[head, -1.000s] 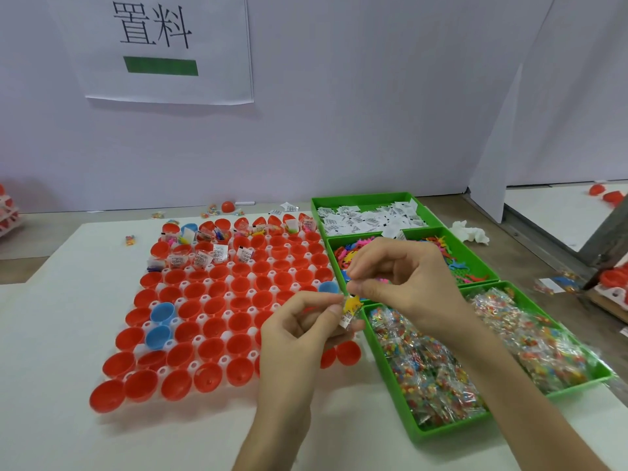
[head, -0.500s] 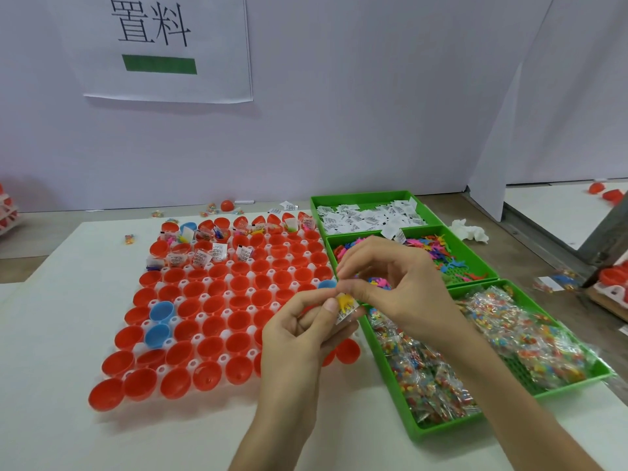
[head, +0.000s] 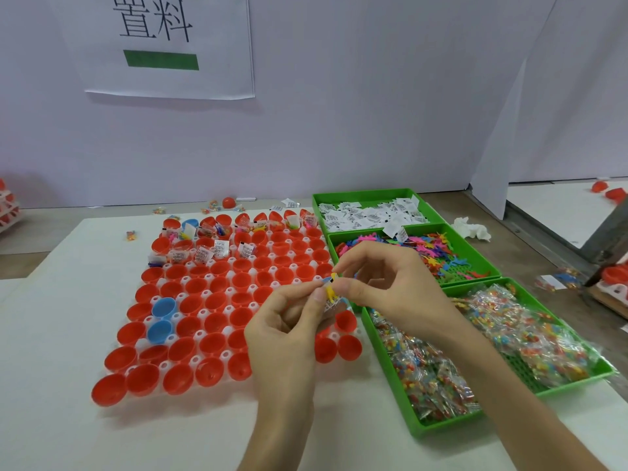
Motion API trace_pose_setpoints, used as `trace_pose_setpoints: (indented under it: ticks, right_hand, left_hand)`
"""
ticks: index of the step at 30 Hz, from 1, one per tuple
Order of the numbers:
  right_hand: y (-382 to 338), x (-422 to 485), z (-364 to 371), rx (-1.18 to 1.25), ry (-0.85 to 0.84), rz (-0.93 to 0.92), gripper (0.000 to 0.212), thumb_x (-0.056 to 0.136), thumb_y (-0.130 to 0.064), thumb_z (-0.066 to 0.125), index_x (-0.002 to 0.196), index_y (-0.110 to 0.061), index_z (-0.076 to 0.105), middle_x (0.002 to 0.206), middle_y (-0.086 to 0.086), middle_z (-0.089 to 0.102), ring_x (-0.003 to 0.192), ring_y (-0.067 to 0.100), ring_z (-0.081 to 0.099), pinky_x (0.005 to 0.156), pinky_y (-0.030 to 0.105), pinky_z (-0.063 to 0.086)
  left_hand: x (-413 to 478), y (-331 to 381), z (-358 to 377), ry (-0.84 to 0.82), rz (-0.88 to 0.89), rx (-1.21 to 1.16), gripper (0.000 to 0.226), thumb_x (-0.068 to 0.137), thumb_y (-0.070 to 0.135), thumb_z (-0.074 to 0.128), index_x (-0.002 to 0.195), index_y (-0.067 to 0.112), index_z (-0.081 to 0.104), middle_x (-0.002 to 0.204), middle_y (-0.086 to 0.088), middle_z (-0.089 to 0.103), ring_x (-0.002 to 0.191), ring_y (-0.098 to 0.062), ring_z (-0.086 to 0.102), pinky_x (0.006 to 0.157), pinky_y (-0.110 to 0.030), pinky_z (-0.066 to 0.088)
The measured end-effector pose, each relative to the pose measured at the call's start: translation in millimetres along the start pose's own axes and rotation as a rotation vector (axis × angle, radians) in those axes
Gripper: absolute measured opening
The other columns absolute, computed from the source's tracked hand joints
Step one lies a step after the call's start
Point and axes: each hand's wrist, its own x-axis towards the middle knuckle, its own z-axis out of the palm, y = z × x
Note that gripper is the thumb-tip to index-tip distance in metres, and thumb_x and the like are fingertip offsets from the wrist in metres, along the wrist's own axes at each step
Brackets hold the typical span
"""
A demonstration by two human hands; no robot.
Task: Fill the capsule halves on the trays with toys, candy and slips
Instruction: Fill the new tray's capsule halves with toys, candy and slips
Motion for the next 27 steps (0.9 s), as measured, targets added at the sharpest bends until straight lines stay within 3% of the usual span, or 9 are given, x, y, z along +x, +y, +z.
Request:
trace_pose_setpoints:
  ticks: [5,8,15,19,22,27]
  right_hand:
    - [-0.4,-0.2,6.0,0.044,0.016,-0.021,0.009,0.084,-0.028,0.080,0.088,-0.027,0.072,0.084,-0.002,0.070,0.071,0.017,0.067,0.067,0.037,0.059]
    - [-2.5,-1.3,9.3,0.058,0.011,-0.023,0.009,0.084,-0.020,0.080,0.087,-0.022,0.072,0.084,-0.004,0.070,0.071,0.015,0.067,0.067,0.033,0.059]
    - [-3.7,-3.5,17.8,0.057,0.042,-0.018,0.010,0.085,-0.019,0.079,0.091,-0.020,0.071,0.085,-0.011,0.069,0.071,0.012,0.066,0.064,0.033,0.058]
    - [-1.7,-3.0,21.0,0.016,0.025,-0.028,0.013,0.089,-0.021,0.075,0.102,-0.026,0.073,0.097,-0.009,0.067,0.079,0.015,0.068,0.069,0.036,0.058]
    - [-1.0,-2.9,21.5,-0.030,0.033,-0.061,0.011,0.090,-0.024,0.073,0.100,-0.025,0.073,0.100,-0.009,0.066,0.083,0.018,0.068,0.072,0.042,0.057]
    - [-1.2,-4.0,19.7,0.014,0.054,-0.111,0.009,0.088,-0.020,0.073,0.097,-0.023,0.072,0.098,-0.006,0.068,0.088,0.021,0.068,0.071,0.036,0.058]
  left_hand:
    - [1.2,-0.1,-1.8,0.053,-0.009,0.049,0.010,0.086,0.013,0.072,0.084,0.021,0.078,0.077,-0.007,0.077,0.067,-0.014,0.072,0.060,-0.018,0.054]
    - [2.5,-0.2,-2.8,0.076,-0.045,0.020,0.010,0.087,0.011,0.071,0.085,0.018,0.078,0.073,-0.006,0.076,0.064,-0.011,0.069,0.056,-0.016,0.052]
    - [4.9,-1.7,-3.5,0.073,-0.076,-0.071,0.007,0.086,0.010,0.069,0.086,0.011,0.076,0.074,-0.007,0.074,0.067,-0.013,0.067,0.062,-0.017,0.054]
    - [5.9,-2.3,-3.6,0.084,-0.060,-0.100,0.007,0.088,0.006,0.068,0.090,0.006,0.075,0.079,-0.010,0.075,0.071,-0.015,0.070,0.067,-0.019,0.057]
    - [5.2,-2.4,-3.4,0.078,-0.020,-0.064,0.008,0.089,0.007,0.068,0.089,0.009,0.076,0.083,-0.010,0.076,0.075,-0.018,0.070,0.068,-0.021,0.056]
    - [4.5,-1.1,-3.1,0.052,0.084,0.040,0.011,0.089,0.010,0.069,0.085,0.016,0.078,0.081,-0.006,0.075,0.071,-0.017,0.069,0.070,-0.024,0.057]
